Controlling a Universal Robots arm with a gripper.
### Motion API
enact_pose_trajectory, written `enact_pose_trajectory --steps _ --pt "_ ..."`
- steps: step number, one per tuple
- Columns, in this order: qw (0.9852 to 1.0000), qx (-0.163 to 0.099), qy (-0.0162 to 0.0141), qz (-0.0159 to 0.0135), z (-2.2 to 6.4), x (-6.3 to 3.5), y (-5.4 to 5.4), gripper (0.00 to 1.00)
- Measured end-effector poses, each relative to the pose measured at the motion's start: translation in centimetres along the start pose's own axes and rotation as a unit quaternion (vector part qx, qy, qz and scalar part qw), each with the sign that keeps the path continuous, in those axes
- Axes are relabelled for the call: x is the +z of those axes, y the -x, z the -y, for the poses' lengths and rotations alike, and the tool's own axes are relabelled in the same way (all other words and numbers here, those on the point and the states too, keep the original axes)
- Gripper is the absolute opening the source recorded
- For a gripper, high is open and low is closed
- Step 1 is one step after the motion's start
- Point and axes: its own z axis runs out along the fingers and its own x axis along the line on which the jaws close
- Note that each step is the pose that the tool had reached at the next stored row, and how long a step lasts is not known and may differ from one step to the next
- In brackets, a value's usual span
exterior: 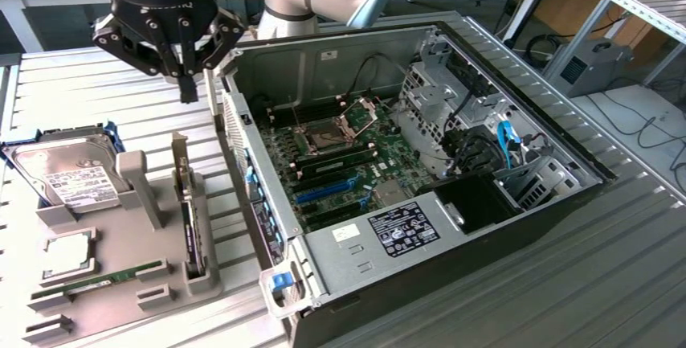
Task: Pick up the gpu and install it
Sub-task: 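Reach for the gpu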
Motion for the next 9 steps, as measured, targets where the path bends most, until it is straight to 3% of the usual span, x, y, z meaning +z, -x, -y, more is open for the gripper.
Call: enact_pose_trajectory --steps 9 --pt "1.0 0.0 0.0 0.0 0.03 -0.01 -0.43 0.11"
